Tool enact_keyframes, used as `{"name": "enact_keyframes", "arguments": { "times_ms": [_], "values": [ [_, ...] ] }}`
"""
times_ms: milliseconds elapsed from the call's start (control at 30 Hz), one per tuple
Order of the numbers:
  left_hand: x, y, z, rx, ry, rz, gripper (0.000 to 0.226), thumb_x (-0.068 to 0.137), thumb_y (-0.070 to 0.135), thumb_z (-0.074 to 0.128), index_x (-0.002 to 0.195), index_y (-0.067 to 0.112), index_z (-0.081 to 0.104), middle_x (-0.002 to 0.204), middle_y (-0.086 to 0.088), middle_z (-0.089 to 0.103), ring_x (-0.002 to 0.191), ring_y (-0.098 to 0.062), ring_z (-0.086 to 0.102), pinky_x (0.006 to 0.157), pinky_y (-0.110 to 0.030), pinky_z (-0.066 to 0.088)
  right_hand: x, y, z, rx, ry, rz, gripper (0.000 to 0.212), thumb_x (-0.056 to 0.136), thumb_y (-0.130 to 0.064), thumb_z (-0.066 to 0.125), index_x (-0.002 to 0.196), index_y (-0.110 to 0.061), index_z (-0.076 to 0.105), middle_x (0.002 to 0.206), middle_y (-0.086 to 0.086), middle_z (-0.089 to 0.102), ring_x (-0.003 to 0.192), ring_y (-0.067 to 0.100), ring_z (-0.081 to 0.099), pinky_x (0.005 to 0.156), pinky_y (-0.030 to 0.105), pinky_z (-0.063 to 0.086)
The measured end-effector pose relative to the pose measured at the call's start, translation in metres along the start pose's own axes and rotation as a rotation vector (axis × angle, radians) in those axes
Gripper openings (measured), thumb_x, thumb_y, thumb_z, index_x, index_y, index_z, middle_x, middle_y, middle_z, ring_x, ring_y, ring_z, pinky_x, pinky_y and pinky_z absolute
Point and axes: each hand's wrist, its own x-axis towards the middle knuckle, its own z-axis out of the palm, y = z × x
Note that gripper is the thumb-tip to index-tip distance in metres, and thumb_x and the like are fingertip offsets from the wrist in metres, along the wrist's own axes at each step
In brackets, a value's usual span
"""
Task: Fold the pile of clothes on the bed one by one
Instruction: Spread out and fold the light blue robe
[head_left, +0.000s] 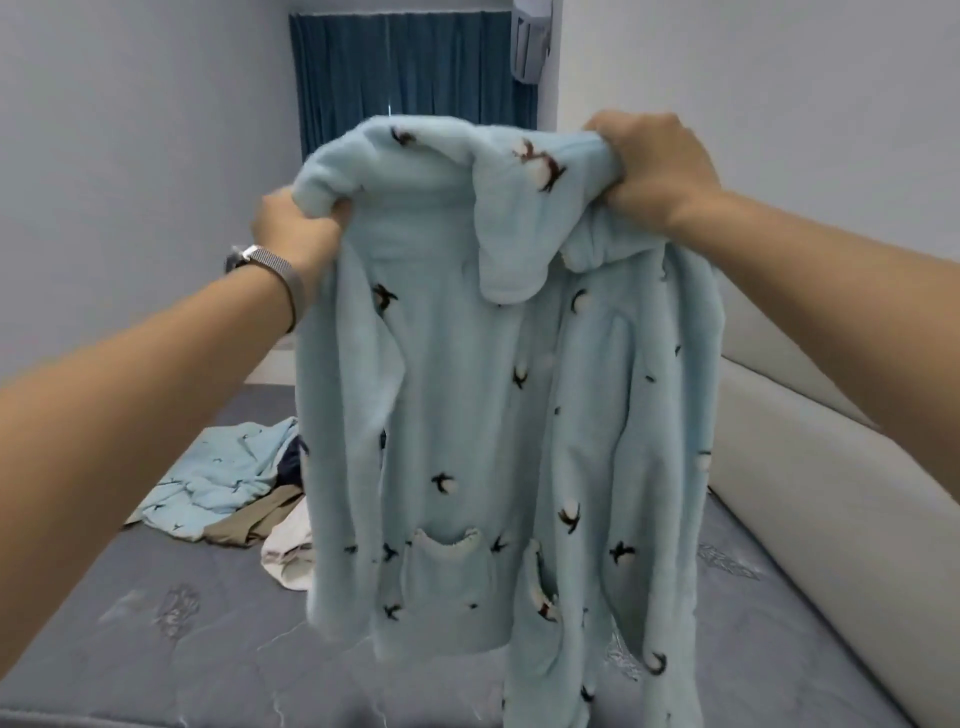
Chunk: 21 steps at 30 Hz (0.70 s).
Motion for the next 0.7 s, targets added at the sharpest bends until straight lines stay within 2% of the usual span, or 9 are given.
{"name": "enact_keyframes", "arguments": {
  "times_ms": [133,267,333,467,600,700],
  "values": [
    [0.022,0.0,0.008,0.041,0.048,0.021,0.02,0.069,0.046,0.059,0.067,0.027,0.06,0.077,0.007,0.059,0.075,-0.01,0.053,0.074,-0.035,0.053,0.023,0.002,0.007,-0.025,0.053,-0.046,0.038,0.083,-0.006,0.053,0.119,-0.019,0.055,0.112,0.016,0.06,0.1,0.037,0.056,0.078,0.039,0.043],
    [0.041,-0.036,0.038,0.078,-0.014,-0.021,0.015,0.074,0.04,0.061,0.076,0.025,0.063,0.076,0.01,0.058,0.074,-0.009,0.052,0.067,-0.027,0.047,0.041,0.02,0.057,-0.006,-0.094,-0.088,0.037,0.082,-0.006,0.053,0.116,-0.019,0.056,0.111,0.015,0.06,0.1,0.035,0.056,0.077,0.038,0.042],
    [0.052,-0.066,0.062,0.093,-0.03,-0.043,0.012,0.078,0.037,0.062,0.077,0.025,0.063,0.077,0.009,0.059,0.075,-0.01,0.054,0.067,-0.028,0.048,0.048,0.033,0.093,0.002,-0.147,-0.102,0.036,0.082,-0.006,0.054,0.115,-0.018,0.057,0.11,0.013,0.061,0.1,0.034,0.056,0.078,0.04,0.045],
    [0.068,-0.149,0.123,0.15,-0.086,-0.104,0.02,0.081,0.036,0.062,0.087,0.018,0.067,0.081,0.002,0.063,0.075,-0.015,0.057,0.07,-0.034,0.052,0.059,0.071,0.19,0.005,-0.276,-0.125,0.033,0.082,-0.009,0.056,0.112,-0.019,0.059,0.105,0.01,0.063,0.095,0.033,0.057,0.081,0.046,0.049],
    [0.055,-0.257,0.191,0.242,-0.19,-0.232,0.02,0.082,0.038,0.065,0.083,0.018,0.065,0.09,-0.009,0.068,0.087,-0.03,0.065,0.076,-0.04,0.053,0.047,0.111,0.318,-0.04,-0.508,-0.083,0.028,0.084,-0.019,0.06,0.111,-0.02,0.057,0.102,0.008,0.062,0.093,0.032,0.058,0.08,0.043,0.05],
    [0.026,-0.336,0.239,0.482,-0.271,-0.3,0.031,0.088,0.04,0.06,0.096,0.011,0.067,0.102,-0.016,0.068,0.097,-0.036,0.062,0.071,-0.033,0.043,0.005,0.132,0.425,-0.098,-0.627,-0.001,0.019,0.087,-0.019,0.056,0.104,-0.016,0.049,0.105,0.012,0.06,0.093,0.033,0.058,0.082,0.042,0.049]
  ]
}}
